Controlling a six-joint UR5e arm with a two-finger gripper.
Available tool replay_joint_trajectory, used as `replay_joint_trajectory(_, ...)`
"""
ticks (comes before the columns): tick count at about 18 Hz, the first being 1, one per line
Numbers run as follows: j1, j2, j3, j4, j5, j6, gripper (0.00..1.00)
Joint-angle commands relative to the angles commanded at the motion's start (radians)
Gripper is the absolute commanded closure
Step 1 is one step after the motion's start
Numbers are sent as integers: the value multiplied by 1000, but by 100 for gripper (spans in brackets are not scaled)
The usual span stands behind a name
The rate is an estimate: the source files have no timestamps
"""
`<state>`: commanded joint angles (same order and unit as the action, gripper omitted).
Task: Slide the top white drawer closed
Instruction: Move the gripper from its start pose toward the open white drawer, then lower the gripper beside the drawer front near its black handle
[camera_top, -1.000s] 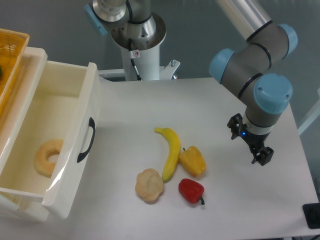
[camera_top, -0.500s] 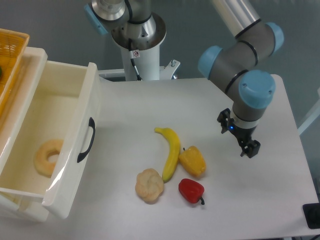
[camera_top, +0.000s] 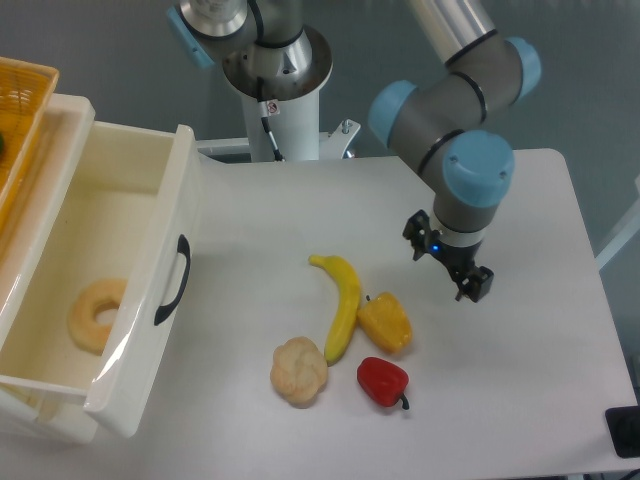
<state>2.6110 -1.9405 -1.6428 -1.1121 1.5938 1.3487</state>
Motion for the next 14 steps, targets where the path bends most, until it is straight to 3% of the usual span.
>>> replay_joint_trajectory(2, -26, 9, -8, 2, -2, -109, 38)
replay_joint_trajectory(4, -46, 11, -8, 3, -29, -187, 50)
replay_joint_trajectory(8, -48, 26, -2, 3, -205, -363, 70)
replay_joint_trajectory(14, -124, 43, -2, -9, -293, -577, 72)
